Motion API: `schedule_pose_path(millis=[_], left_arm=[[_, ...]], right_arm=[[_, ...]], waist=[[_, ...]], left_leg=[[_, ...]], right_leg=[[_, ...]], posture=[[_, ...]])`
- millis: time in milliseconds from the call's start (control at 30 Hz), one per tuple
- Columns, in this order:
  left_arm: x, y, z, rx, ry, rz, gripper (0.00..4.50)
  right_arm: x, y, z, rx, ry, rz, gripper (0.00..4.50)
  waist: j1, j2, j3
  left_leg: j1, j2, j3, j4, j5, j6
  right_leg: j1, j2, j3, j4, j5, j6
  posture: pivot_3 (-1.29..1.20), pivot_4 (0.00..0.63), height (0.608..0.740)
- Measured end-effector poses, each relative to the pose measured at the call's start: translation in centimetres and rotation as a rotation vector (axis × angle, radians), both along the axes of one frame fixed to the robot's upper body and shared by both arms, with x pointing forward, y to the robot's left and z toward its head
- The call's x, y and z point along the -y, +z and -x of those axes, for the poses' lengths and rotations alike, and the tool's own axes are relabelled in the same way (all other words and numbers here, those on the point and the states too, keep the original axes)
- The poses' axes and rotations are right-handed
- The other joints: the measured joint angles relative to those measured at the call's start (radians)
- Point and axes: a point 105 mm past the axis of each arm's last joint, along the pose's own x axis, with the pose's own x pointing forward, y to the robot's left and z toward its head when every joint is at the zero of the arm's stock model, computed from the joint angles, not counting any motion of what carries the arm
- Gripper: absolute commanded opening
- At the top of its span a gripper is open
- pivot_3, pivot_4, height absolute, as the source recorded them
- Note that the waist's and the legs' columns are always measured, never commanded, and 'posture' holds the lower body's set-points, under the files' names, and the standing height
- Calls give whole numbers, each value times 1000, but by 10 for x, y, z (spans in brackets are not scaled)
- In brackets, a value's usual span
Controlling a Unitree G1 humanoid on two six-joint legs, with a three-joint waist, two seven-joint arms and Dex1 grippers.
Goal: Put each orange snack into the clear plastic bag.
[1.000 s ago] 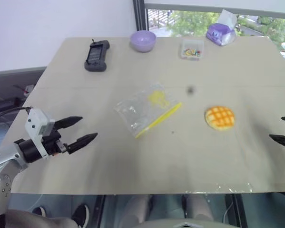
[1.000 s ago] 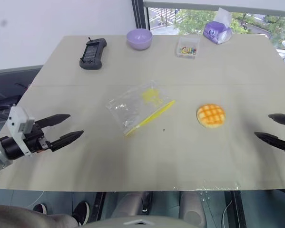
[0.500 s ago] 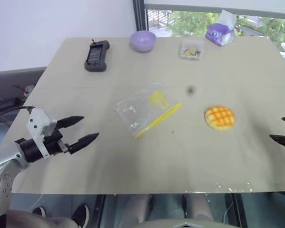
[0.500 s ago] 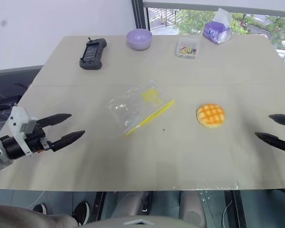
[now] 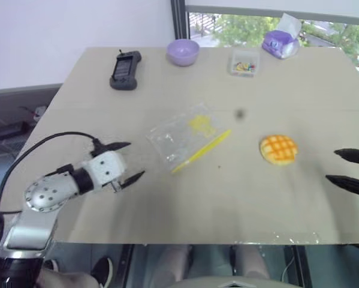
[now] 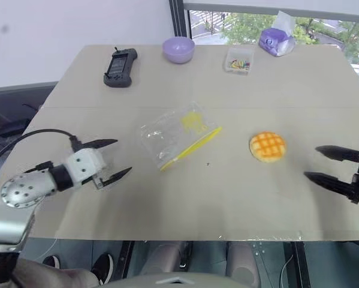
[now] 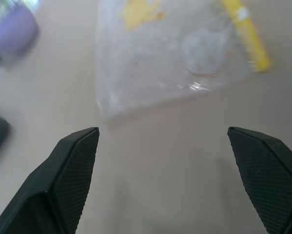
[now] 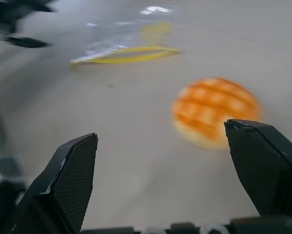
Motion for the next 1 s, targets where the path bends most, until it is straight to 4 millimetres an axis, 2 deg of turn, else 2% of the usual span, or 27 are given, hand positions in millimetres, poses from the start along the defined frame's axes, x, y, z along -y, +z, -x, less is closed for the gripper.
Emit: schedule_pose_path(millis=[133,267,333,400,567,800,867,933,967,1000], left_arm=[[4,5,-26,177,-35,-117,4462],[12,5,-41,281,-85,-217,4462],[15,-2,-44,285,-119,-257,4462],[19,-18,-44,252,-175,-305,4462],[20,-19,-46,268,-226,-356,4462],[43,-20,-75,388,-186,-320,4462],[51,-20,-83,422,-166,-306,3833],[52,-21,-85,427,-164,-309,3532],[54,-22,-86,431,-163,-314,3038],[59,-27,-90,435,-157,-314,2823]], right_arm=[[-15,14,11,45,72,-56,4500],[-23,21,12,86,86,-79,4500],[-22,21,11,90,72,-80,4500],[-21,21,9,93,57,-81,4500],[-19,21,8,101,30,-85,4500],[-16,23,3,142,-12,-80,4500],[-16,24,1,157,-14,-74,4500],[-17,24,1,156,-14,-72,4500],[-17,23,0,152,-11,-73,4500],[-16,21,-1,150,-20,-81,4500]], waist=[[4,0,0],[5,-1,0],[5,-1,0],[5,-1,0],[5,0,0],[17,0,-1],[14,-1,-2],[14,-1,-2],[13,-1,-2],[13,-1,-2]], left_leg=[[0,0,-1,1,0,0],[0,-2,0,5,0,0],[0,-3,0,6,0,0],[0,-6,0,7,0,0],[1,-6,-1,8,0,1],[2,-8,-3,12,0,1],[2,-8,-3,12,0,1],[2,-8,-3,12,0,1],[2,-8,-3,12,0,1],[2,-8,-3,12,0,1]], right_leg=[[0,0,0,1,0,1],[0,-1,0,5,1,1],[-1,-1,1,7,0,1],[-1,-1,1,9,0,1],[-1,-1,1,12,0,1],[3,-1,0,14,1,2],[2,-1,0,14,1,2],[2,-1,0,14,1,2],[2,-1,0,14,1,2],[2,-1,0,14,1,2]], posture=[[0,150,740],[0,150,740],[0,150,740],[0,150,740],[0,150,740],[0,150,740],[0,150,740],[0,150,740],[0,150,740],[0,150,740]])
